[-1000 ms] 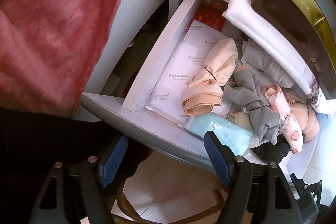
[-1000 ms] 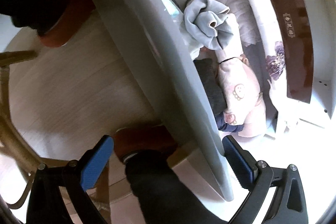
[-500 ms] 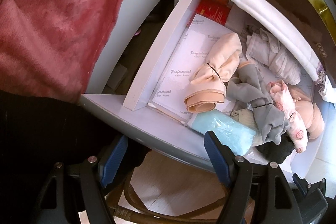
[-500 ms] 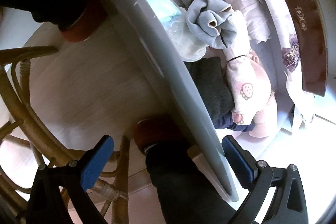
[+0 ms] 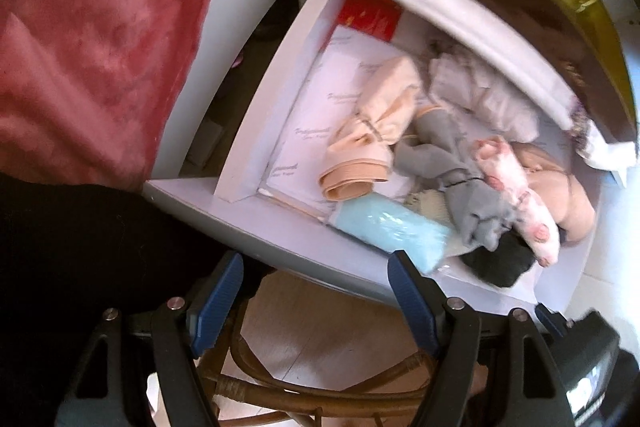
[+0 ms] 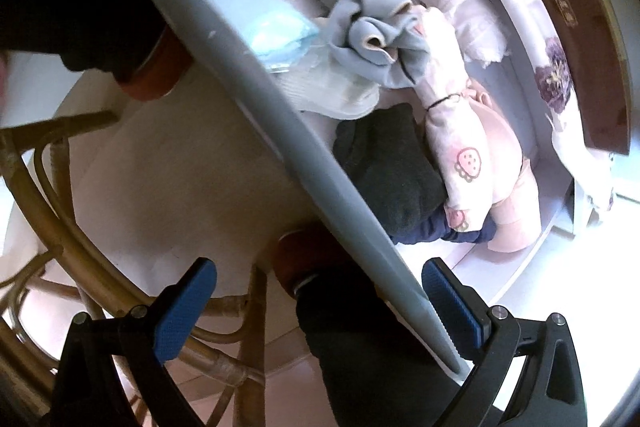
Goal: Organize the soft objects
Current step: 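Pull the drawer outward with the right tool to expose the rolled garments, then grasp the peach rolled garment in the drawer with the right tool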
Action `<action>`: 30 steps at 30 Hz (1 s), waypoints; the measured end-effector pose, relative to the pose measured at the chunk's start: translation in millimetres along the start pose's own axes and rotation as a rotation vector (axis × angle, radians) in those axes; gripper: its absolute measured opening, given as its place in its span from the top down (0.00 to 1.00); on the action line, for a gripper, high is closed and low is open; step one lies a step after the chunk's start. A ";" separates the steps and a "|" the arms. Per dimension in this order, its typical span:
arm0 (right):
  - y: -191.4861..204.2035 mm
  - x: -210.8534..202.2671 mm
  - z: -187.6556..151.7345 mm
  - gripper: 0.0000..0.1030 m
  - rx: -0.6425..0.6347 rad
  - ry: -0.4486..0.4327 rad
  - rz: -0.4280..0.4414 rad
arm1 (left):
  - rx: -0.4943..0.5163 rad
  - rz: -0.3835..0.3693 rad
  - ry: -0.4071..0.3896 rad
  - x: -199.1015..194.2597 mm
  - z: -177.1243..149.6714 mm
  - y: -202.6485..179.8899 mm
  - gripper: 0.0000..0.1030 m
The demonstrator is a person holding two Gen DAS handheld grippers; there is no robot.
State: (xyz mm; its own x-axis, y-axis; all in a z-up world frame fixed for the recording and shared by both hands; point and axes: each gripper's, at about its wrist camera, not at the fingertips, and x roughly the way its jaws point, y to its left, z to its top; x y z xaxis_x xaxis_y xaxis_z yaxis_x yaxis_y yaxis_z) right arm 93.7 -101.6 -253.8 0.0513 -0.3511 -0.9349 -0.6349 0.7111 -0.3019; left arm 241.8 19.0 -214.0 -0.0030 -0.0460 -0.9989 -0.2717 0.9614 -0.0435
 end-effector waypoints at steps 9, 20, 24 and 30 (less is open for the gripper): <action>-30.4 -4.8 0.9 0.00 0.105 -0.011 0.065 | 0.118 -0.020 -0.105 -12.9 2.7 -22.5 0.26; -122.9 -15.1 -13.4 0.00 0.419 -0.023 0.185 | 0.284 -0.031 -0.163 -1.1 -0.9 -26.2 0.26; -151.4 -26.9 -11.7 0.02 0.442 -0.053 0.190 | 0.295 -0.102 -0.125 5.5 -2.2 -28.7 0.27; -205.5 -32.7 -9.9 0.02 0.449 -0.073 0.175 | 0.301 -0.117 -0.089 16.7 -4.2 -32.0 0.28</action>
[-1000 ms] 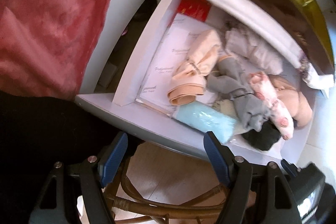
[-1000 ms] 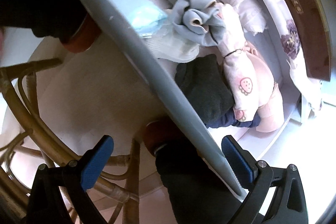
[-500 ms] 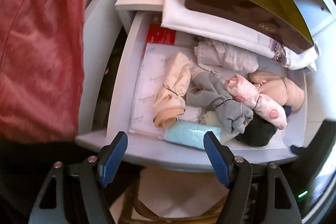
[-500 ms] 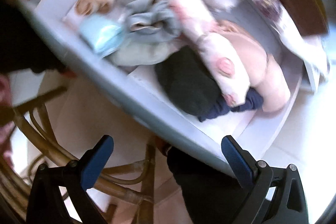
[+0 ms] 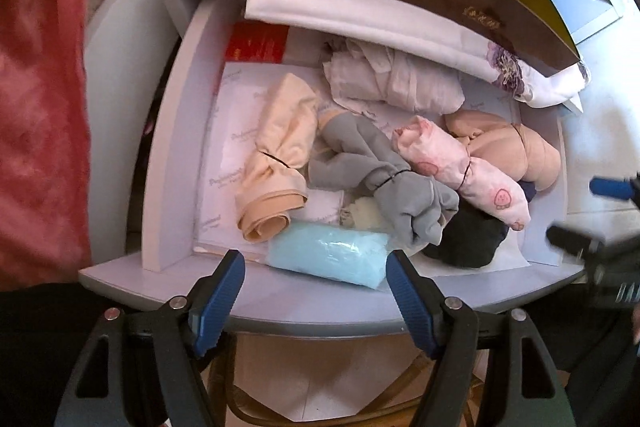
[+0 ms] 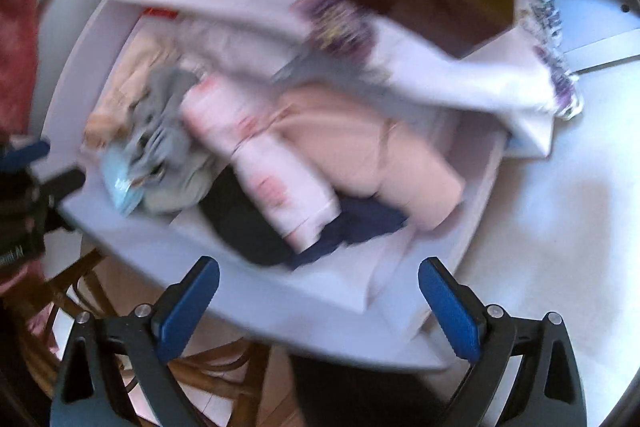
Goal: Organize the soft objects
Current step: 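Grasp the peach rolled garment in the drawer with the right tool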
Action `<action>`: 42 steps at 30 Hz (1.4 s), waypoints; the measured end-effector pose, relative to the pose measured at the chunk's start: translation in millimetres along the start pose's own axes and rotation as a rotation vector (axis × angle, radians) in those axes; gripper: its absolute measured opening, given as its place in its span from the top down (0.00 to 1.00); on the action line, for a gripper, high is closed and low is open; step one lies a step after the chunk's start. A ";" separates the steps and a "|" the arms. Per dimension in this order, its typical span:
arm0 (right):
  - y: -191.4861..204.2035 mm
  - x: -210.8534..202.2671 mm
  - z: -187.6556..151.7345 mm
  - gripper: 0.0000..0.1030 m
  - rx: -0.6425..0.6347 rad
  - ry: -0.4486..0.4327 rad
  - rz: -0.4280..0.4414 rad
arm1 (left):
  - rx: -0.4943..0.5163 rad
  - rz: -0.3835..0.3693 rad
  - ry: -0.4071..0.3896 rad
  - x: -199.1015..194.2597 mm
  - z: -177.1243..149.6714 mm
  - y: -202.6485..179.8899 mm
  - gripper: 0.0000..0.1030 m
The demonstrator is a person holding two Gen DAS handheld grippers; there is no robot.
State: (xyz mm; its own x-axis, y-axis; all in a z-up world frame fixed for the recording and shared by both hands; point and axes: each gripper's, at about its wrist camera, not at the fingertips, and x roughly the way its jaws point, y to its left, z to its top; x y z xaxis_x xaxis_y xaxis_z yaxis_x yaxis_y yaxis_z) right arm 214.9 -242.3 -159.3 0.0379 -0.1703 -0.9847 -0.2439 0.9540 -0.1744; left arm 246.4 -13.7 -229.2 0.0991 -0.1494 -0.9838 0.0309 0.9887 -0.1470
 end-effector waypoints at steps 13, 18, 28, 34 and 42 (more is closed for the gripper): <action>-20.8 48.8 26.8 0.30 -0.283 0.072 -0.147 | 0.039 0.007 0.037 16.4 -1.6 -10.0 0.28; -26.1 70.2 39.3 0.30 -0.335 0.059 -0.142 | 0.032 -0.004 0.044 20.1 -0.6 -12.0 0.28; -38.7 113.7 34.7 0.27 -0.352 0.071 -0.087 | 0.033 -0.007 0.073 31.6 0.9 -14.6 0.40; -44.0 117.8 30.2 0.50 -0.354 0.082 -0.103 | 0.043 -0.003 0.076 32.9 0.1 -17.2 0.40; -47.1 88.3 15.5 0.64 -0.311 0.101 -0.054 | 0.035 0.011 0.077 33.5 1.4 -14.4 0.41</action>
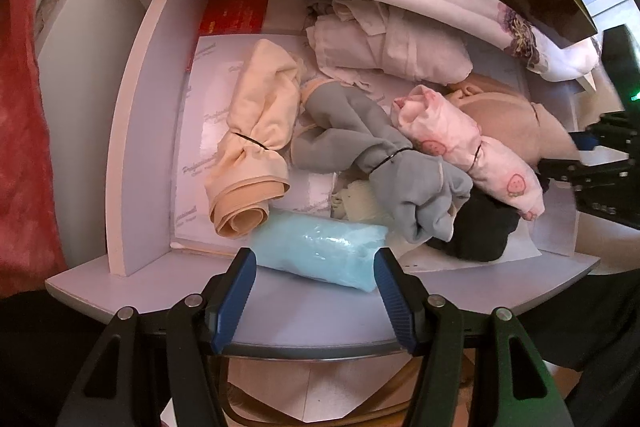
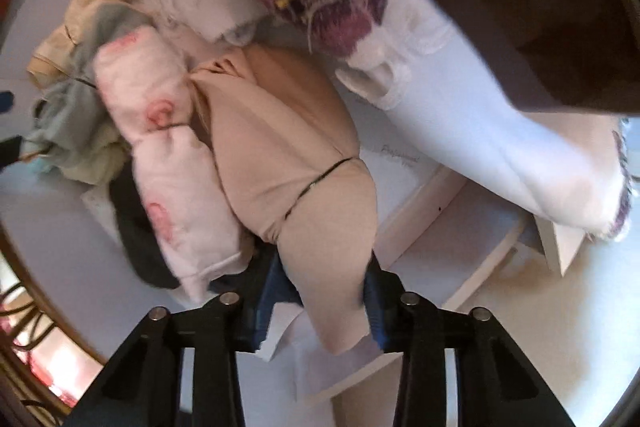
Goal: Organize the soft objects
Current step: 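Grasp the peach rolled garment in the drawer with the right tool, then lift the peach garment and lower it into the gold tray with the right tool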
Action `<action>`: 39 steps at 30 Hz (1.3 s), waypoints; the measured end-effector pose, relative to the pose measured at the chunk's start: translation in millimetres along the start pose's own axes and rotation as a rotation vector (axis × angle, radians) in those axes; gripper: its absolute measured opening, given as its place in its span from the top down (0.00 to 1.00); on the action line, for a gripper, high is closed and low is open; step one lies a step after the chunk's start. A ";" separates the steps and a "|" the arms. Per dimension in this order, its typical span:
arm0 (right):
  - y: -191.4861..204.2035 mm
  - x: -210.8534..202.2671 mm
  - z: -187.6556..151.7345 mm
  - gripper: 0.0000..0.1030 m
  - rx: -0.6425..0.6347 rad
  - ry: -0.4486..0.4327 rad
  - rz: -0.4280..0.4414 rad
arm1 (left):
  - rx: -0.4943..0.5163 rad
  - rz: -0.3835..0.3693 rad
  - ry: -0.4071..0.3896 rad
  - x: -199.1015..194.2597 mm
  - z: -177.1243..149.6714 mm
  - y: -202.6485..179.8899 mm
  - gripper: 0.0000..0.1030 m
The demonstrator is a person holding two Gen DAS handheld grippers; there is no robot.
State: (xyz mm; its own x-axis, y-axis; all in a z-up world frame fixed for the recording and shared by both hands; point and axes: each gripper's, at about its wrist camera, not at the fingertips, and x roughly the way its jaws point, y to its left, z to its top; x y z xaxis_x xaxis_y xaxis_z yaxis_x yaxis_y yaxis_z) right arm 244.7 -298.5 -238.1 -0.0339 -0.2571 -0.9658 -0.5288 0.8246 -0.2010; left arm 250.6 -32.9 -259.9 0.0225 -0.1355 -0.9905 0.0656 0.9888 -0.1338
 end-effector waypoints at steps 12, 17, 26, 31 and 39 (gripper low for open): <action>11.0 -32.7 -33.0 0.73 0.129 0.042 0.089 | 0.119 -0.064 -0.033 6.2 -4.1 -23.1 0.45; 25.1 -13.7 -31.1 0.73 0.200 0.070 0.112 | 0.125 -0.060 -0.015 12.1 -5.3 -27.1 0.36; 19.5 37.8 -13.9 0.40 0.358 0.066 0.085 | 0.117 -0.060 0.012 20.3 -7.4 -23.9 0.32; 19.4 49.3 -13.6 0.47 0.369 0.035 0.089 | 0.113 -0.063 0.018 24.7 -5.4 -18.7 0.32; 50.6 11.6 -38.1 0.65 0.405 -0.017 0.109 | 0.107 -0.039 0.021 30.3 -4.5 -19.6 0.33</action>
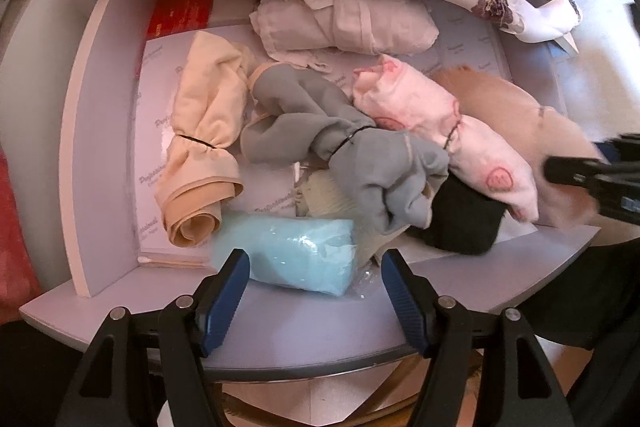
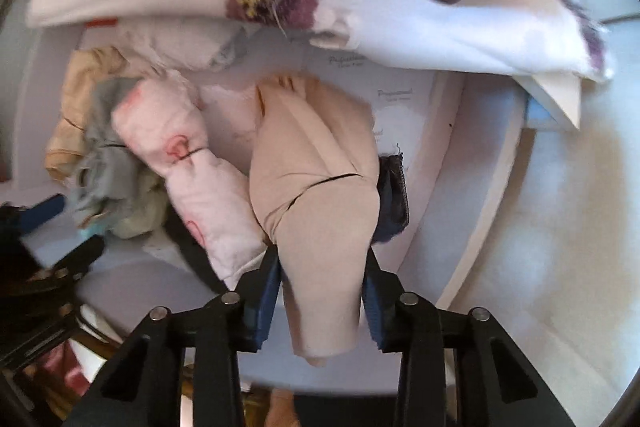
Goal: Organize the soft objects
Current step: 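Lift the peach garment and lower it into the gold tray with the right tool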
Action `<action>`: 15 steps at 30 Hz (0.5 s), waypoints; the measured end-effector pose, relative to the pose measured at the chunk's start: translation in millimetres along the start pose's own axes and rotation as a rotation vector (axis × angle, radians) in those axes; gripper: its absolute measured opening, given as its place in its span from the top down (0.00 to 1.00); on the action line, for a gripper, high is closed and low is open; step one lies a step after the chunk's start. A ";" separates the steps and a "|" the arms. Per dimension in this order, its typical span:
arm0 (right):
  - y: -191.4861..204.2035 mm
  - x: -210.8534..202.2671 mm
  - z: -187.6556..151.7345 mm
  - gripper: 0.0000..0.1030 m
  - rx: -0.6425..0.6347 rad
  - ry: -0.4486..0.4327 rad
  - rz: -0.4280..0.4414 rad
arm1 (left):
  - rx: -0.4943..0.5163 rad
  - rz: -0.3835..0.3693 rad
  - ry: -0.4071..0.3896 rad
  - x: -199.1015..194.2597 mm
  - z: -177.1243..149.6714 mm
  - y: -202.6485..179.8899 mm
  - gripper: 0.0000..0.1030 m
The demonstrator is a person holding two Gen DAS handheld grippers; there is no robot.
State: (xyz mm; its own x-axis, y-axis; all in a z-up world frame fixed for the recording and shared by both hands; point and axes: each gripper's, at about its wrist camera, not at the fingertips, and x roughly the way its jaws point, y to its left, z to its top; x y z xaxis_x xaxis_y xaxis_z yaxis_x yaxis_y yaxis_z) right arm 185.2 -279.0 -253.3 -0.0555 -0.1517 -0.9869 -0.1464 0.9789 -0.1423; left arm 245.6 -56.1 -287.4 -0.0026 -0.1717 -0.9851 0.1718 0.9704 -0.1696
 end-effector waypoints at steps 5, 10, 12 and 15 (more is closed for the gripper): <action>0.8 -23.9 -30.4 0.66 0.038 -0.036 0.048 | 0.002 -0.002 0.001 -2.1 0.0 1.7 0.39; -1.4 -70.2 -59.8 0.67 0.072 -0.123 0.105 | 0.000 -0.005 -0.001 -7.2 -2.4 4.9 0.39; -4.0 -85.9 -68.8 0.68 0.079 -0.177 0.135 | 0.002 0.001 -0.005 -8.4 -3.5 3.5 0.39; -10.4 -126.2 -79.4 0.68 0.095 -0.271 0.177 | -0.001 -0.001 -0.004 -9.0 -4.4 3.3 0.39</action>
State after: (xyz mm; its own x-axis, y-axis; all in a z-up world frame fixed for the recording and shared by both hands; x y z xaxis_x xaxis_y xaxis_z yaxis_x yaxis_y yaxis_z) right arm 115.3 -280.9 -121.2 0.1945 0.0514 -0.9796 -0.0647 0.9971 0.0395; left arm 241.8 -50.6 -279.2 0.0012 -0.1732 -0.9849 0.1704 0.9705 -0.1704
